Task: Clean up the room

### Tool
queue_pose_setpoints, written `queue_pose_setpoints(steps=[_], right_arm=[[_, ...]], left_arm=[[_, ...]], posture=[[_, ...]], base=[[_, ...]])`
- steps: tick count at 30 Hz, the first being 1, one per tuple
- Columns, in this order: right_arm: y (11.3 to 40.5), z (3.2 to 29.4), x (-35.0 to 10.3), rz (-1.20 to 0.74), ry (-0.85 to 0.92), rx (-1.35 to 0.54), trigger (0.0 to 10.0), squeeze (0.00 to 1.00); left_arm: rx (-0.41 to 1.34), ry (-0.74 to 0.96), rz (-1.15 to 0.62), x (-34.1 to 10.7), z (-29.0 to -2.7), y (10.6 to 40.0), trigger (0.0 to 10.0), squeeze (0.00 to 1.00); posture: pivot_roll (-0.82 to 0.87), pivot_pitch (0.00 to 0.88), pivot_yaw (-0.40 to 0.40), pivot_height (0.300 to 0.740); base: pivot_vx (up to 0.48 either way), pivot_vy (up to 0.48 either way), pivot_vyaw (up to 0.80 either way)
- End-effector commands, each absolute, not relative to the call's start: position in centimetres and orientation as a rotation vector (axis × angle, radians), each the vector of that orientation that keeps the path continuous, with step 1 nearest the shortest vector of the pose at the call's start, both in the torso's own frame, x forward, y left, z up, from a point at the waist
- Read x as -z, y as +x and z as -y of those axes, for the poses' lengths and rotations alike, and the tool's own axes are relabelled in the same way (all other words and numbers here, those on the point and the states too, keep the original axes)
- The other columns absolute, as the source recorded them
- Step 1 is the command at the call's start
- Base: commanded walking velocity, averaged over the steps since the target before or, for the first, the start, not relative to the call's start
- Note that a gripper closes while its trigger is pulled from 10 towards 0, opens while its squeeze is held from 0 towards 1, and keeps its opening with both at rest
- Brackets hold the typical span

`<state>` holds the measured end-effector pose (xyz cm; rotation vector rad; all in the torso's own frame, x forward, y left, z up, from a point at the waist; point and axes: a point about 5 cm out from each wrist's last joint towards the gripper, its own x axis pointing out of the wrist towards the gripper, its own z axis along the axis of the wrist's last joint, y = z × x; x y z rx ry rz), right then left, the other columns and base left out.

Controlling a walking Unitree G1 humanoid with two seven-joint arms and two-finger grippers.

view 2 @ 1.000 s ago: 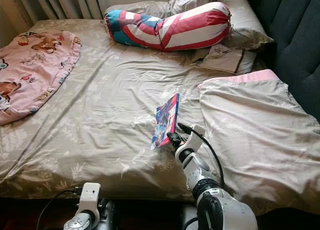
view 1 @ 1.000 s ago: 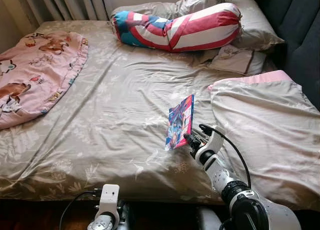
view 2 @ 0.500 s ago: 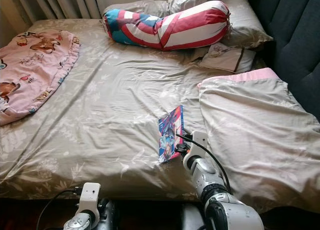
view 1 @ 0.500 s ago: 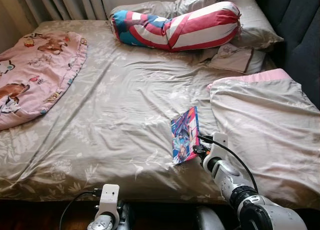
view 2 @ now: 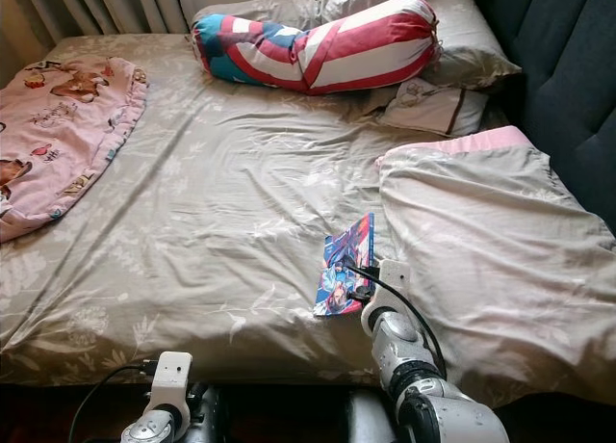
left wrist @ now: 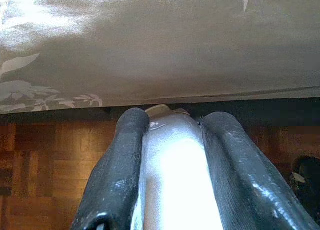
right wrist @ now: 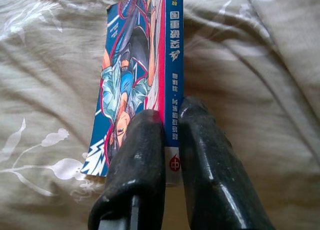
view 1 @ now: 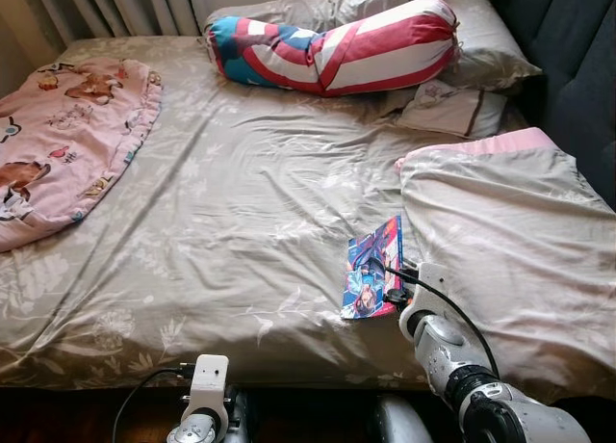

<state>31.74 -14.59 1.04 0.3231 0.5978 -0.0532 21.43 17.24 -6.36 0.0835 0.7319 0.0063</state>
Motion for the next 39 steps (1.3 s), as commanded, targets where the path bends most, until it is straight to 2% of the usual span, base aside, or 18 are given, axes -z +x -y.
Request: queue_pose_setpoints(steps=[1,8,12,25,26,27,28,29,39], right_arm=[[31.4,14.1,-0.6,-0.622,0.330,0.052,10.0,0.00],[31.8,14.6,-1.1,-0.610,0.308,0.057,10.0,0.00],[32.2,14.9,-1.6,-0.597,0.221,0.033,10.0,0.00],[32.4,15.1,-1.8,-0.589,0.217,0.026,10.0,0.00],[32.4,15.1,-1.8,-0.590,0.215,0.026,10.0,0.07],[32.4,15.1,-1.8,-0.590,0.213,0.025,10.0,0.25],[32.4,15.1,-1.8,-0.590,0.213,0.025,10.0,0.25],[32.4,15.1,-1.8,-0.589,0.210,0.024,10.0,1.00],[32.8,16.1,-2.3,-0.565,0.171,0.061,10.0,1.00]], left_arm=[[0.022,0.071,-0.984,9.7,-16.6,15.6,10.0,0.00],[0.022,0.073,-0.983,9.7,-16.6,15.6,10.0,0.00],[0.023,0.073,-0.983,9.7,-16.6,15.6,10.0,0.00],[0.024,0.075,-0.983,9.7,-16.6,15.6,10.0,0.00],[0.024,0.075,-0.983,9.7,-16.6,15.6,10.0,0.00],[0.024,0.075,-0.983,9.6,-16.6,15.6,10.0,0.00],[0.024,0.075,-0.983,9.6,-16.6,15.6,10.0,0.00],[0.024,0.075,-0.982,9.6,-16.6,15.6,10.0,0.00],[0.024,0.075,-0.981,9.6,-16.6,15.7,10.0,0.00]], posture=[[0.01,0.150,0.002,0.610],[0.01,0.150,0.001,0.610],[0.01,0.149,0.001,0.610],[0.01,0.146,0.004,0.610],[0.01,0.146,0.004,0.610],[0.01,0.146,0.004,0.610],[0.01,0.146,0.004,0.610],[0.01,0.146,0.004,0.610],[0.01,0.146,0.004,0.610]], base=[[0.000,0.000,0.00],[0.000,0.000,0.00],[0.000,0.000,0.00],[0.000,0.000,0.00],[0.000,0.000,0.00],[0.000,0.000,0.00],[0.000,0.000,0.00],[0.000,0.000,0.00],[0.000,0.000,0.00]])
